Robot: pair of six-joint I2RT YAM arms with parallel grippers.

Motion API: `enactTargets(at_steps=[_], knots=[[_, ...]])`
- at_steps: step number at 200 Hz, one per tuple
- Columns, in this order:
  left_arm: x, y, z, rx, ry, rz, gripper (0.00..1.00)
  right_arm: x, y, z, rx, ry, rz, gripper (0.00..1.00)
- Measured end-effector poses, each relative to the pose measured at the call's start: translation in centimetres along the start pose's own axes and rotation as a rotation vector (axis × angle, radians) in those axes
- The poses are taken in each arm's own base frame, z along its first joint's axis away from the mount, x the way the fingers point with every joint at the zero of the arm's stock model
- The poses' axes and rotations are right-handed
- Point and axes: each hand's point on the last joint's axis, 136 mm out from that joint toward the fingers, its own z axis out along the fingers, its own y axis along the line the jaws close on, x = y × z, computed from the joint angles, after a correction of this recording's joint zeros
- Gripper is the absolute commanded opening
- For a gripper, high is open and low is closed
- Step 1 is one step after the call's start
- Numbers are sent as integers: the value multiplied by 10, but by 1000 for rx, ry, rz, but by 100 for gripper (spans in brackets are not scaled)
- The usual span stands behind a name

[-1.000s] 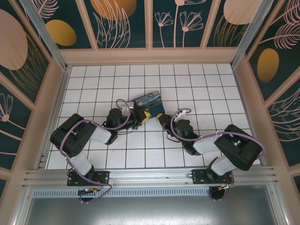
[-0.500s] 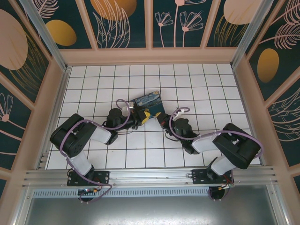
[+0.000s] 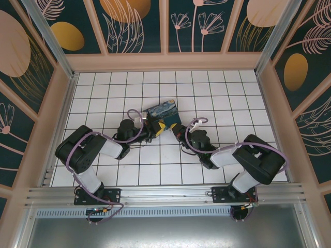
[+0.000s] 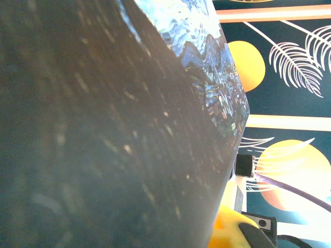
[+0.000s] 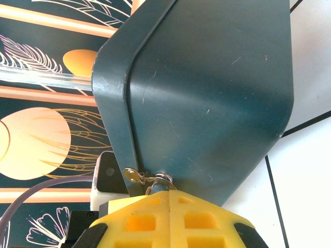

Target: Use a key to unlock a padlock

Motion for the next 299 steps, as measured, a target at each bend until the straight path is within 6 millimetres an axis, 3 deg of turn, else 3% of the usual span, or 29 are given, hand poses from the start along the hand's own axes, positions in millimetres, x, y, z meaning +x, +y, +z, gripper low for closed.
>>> enactTargets(at_steps=[123, 185, 226, 299], knots=[[0, 2, -2, -4, -8, -18, 0, -1, -8, 4, -13, -18, 18, 0], [0, 2, -2, -3, -6, -17, 0, -1, -18, -5, 4, -24, 34, 0], [0, 2, -2, -3, -6, -17, 0, -3, -8, -10, -16, -31, 35, 0], [0, 2, -2, -3, -6, -17, 0, -2, -8, -5, -3, -27, 32, 0]])
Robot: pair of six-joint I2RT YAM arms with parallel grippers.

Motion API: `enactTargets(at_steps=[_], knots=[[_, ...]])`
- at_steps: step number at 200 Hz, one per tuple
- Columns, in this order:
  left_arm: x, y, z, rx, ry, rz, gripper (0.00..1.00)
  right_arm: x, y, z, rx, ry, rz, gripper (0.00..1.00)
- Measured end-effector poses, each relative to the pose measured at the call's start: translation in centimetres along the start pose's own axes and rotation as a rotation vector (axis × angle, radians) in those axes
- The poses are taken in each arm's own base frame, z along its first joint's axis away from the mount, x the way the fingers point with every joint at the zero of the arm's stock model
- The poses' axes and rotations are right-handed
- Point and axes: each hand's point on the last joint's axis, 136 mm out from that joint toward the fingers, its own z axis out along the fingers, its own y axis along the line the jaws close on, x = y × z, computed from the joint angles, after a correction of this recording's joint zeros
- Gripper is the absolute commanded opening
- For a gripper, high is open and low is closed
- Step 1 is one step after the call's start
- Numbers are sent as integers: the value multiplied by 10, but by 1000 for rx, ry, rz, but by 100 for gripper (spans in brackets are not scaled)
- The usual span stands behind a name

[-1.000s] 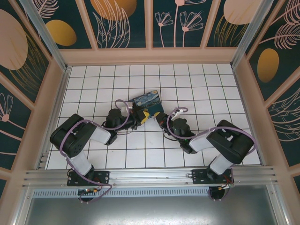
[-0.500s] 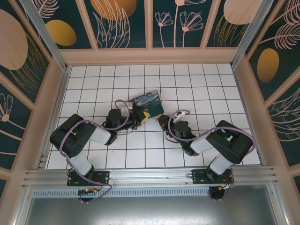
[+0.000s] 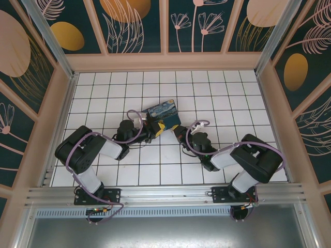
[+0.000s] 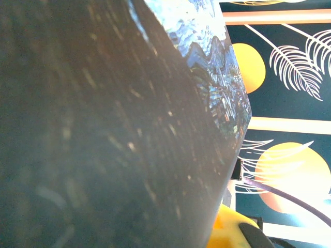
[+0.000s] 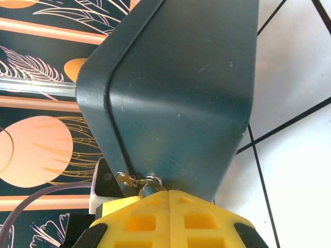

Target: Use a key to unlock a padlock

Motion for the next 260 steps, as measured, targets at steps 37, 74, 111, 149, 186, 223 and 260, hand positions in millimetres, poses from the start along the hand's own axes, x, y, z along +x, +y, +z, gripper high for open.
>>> enactTargets(at_steps=[37, 74, 111, 149, 186, 223, 260], knots=[[0, 0, 0, 0, 0, 0, 0, 0, 2, 4, 1, 0, -4, 0], [0, 0, 0, 0, -1, 0, 0, 0, 3, 7, 1, 0, -7, 0], [-1, 0, 0, -1, -6, 0, 0, 1, 1, 9, 7, 1, -7, 0], [-2, 0, 0, -1, -10, 0, 0, 1, 5, 10, -1, 0, -6, 0], [-2, 0, 0, -1, -11, 0, 0, 1, 5, 10, -1, 0, -6, 0], [-2, 0, 0, -1, -10, 0, 0, 1, 5, 10, -1, 0, -7, 0], [-2, 1, 0, -2, -10, -1, 0, 1, 4, 10, 0, 0, -7, 0]])
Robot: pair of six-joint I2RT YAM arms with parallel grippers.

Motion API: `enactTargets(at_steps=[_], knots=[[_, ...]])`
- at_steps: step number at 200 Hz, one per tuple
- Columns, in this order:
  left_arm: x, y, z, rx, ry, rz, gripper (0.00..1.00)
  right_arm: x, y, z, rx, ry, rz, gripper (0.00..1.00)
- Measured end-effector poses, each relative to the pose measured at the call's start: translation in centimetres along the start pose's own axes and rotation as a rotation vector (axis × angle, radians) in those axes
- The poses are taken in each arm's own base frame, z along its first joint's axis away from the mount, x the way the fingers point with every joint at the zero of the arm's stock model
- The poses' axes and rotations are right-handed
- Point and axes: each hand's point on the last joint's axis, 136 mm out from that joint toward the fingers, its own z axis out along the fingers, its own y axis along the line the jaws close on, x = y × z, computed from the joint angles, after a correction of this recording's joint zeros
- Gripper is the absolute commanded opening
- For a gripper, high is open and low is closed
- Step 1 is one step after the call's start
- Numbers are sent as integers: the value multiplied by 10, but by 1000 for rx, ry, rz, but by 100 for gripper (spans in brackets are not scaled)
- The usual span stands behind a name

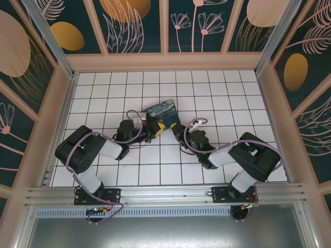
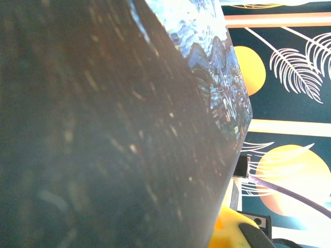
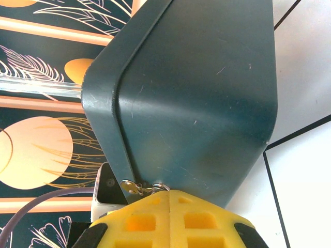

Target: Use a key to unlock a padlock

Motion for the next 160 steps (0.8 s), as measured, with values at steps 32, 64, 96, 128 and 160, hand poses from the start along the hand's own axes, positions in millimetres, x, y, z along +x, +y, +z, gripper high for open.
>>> enactTargets(at_steps=[32, 64, 96, 128, 160], knots=[[0, 0, 0, 0, 0, 0, 0, 0, 0, 0, 0, 0, 0, 0], [0, 0, 0, 2, 0, 2, 0, 0, 1, 0, -1, 0, 0, 0], [0, 1, 0, 1, 1, 1, 0, -1, 3, -1, -9, -1, 1, 0], [0, 1, 1, 4, 0, 3, 0, -1, 4, -1, -10, -1, 1, 0], [0, 1, 1, 6, 0, 4, 0, -1, 4, -1, -11, -1, 2, 0]])
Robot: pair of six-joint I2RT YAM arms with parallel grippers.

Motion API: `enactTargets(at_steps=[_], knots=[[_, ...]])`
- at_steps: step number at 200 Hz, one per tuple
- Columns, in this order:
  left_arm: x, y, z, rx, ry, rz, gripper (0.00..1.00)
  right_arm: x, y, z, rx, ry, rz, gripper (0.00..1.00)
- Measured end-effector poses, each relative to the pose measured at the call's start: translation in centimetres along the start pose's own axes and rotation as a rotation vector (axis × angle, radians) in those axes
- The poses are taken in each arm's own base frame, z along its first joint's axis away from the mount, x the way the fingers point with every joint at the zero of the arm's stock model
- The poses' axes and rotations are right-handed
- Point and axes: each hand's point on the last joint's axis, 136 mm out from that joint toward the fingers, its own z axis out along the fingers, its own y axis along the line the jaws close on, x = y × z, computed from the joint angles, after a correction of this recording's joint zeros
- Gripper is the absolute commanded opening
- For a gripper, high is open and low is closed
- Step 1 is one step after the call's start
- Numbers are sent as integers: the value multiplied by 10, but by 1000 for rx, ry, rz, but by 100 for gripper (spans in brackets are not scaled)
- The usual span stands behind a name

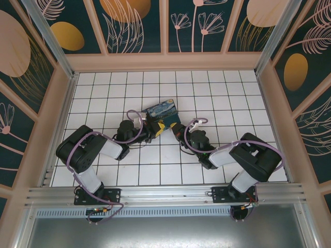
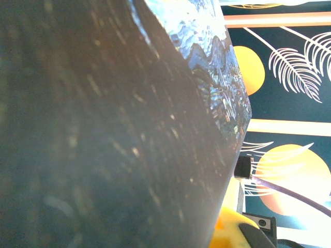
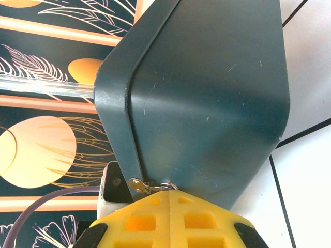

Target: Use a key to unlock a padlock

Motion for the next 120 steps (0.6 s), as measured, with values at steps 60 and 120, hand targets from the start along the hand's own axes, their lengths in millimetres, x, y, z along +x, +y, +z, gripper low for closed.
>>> enactTargets(at_steps=[60, 120], knots=[[0, -3, 0, 13, -1, -19, 0, 0, 0, 1, -7, 0, 2, 0], [-3, -7, -2, 31, -14, -68, 0, -1, -4, 5, -22, -15, 15, 0]])
